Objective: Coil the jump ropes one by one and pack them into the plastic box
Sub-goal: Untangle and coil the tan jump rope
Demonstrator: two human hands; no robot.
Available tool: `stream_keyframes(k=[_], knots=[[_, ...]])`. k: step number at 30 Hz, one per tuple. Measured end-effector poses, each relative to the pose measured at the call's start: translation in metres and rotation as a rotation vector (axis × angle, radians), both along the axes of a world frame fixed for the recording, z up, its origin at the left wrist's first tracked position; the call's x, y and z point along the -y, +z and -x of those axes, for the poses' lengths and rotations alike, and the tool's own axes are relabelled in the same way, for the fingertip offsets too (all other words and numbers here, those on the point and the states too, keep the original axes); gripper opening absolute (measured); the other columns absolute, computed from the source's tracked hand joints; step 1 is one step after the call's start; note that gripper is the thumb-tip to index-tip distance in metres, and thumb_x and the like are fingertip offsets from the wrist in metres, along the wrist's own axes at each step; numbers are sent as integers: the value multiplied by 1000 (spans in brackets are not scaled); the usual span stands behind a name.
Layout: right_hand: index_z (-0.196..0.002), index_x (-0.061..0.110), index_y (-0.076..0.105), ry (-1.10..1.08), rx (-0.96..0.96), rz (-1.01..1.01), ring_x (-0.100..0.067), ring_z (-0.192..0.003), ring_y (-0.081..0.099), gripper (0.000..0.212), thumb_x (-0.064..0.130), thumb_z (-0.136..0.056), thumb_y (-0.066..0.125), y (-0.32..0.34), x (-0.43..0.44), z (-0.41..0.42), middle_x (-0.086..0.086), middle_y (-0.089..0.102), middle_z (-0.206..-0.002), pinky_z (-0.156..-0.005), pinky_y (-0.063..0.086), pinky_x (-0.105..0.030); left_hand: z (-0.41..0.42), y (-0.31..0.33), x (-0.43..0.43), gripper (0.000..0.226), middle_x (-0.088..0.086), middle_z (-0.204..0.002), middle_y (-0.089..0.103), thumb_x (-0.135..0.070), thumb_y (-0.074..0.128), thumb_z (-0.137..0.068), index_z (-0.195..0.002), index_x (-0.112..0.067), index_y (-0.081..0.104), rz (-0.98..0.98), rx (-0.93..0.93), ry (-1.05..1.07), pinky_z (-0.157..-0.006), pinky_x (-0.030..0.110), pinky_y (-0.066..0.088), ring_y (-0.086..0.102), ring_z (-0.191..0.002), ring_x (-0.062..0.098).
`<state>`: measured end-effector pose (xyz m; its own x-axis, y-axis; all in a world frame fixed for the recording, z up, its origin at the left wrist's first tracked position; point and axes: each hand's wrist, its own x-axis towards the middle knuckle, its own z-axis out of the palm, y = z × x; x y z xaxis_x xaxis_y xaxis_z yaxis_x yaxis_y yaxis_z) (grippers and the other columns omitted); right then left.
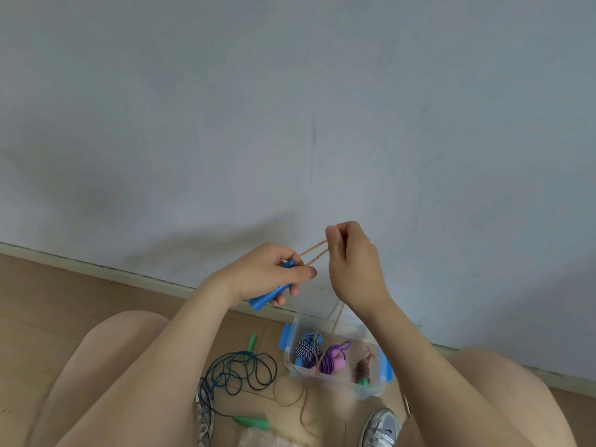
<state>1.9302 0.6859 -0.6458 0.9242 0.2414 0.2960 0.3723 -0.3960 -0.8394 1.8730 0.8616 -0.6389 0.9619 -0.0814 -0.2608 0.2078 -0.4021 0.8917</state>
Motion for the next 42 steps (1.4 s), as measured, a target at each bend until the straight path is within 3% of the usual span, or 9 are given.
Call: stream_keyframes(k=[6, 11, 16, 22, 25, 28, 33, 38, 42], knots=[[-106, 23, 65, 45, 41, -26, -3, -71, 52, 17, 37, -108, 56, 0, 5, -4, 12, 62, -79, -69, 42, -20, 1, 1, -1, 42, 4, -76, 72, -54, 73, -94, -90, -13, 67, -27, -29, -11, -72, 33, 60, 66, -66, 18], [-93, 42, 70, 51, 92, 175, -18, -103, 54, 12, 43, -102, 63, -11, 9, -15, 9, 63, -98, -93, 47, -45, 6, 5, -3, 39, 7, -77, 70, -39, 85, -88, -98, -11, 60, 35, -62, -68, -69, 37, 58, 63, -67, 22], [-100, 23, 69, 6, 68, 53, -12, -93, 58, 13, 31, -106, 60, -11, 7, -15, 6, 65, -97, -85, 47, -34, 8, 8, -5, 37, 6, -76, 66, -35, 82, -92, -108, -8, 61, 60, -71, -78, -67, 37, 58, 62, -67, 21], [-95, 19, 72, 9, -29, 34, -2, -60, 50, 18, 24, -106, 59, -7, 12, -18, 8, 57, -67, -58, 36, -16, 11, 6, -7, 23, 1, -79, 57, -41, 66, -103, -109, -19, 59, 104, -98, -106, -51, 27, 45, 54, -65, 13], [-91, 20, 72, 44, -36, 166, -7, -59, 49, 31, 27, -110, 48, -7, 13, -17, 9, 56, -63, -60, 38, -26, 8, 6, -6, 22, -6, -76, 41, -38, 57, -108, -101, -18, 53, 198, -79, -108, -50, 22, 25, 35, -62, 10], [-83, 12, 63, 152, -46, 391, -19, -66, 56, 46, 33, -113, 35, -8, 12, -10, 3, 59, -66, -65, 42, -37, 6, 7, -3, 13, -5, -76, 39, -26, 54, -110, -108, -14, 55, 266, -52, -57, -50, 22, 23, 33, -62, 10], [-77, 22, 37, 185, 114, 785, -38, -69, 50, 32, 24, -109, 35, -15, 3, 4, 0, 41, -69, -60, 34, -37, 0, -9, -4, 14, -4, -77, 48, -22, 47, -108, -109, -13, 57, -189, 107, -19, -56, 30, 39, 42, -63, 13], [-87, 14, 44, 415, 307, 1052, -26, -56, 38, 20, 23, -105, 41, -5, -7, 28, -4, 42, -72, -55, 26, -37, -4, -37, -2, 12, 5, -92, 59, -25, 46, -110, -102, -16, 48, -733, 170, -89, -64, 35, 40, 57, -76, 21], [-94, 12, 52, 516, 353, 1057, -33, -66, 49, 19, 25, -104, 44, -11, -7, 27, -8, 55, -81, -54, 29, -38, -5, -52, -3, 9, 2, -91, 62, -14, 52, -104, -98, -21, 55, -897, 128, -185, -70, 43, 52, 63, -82, 27]])
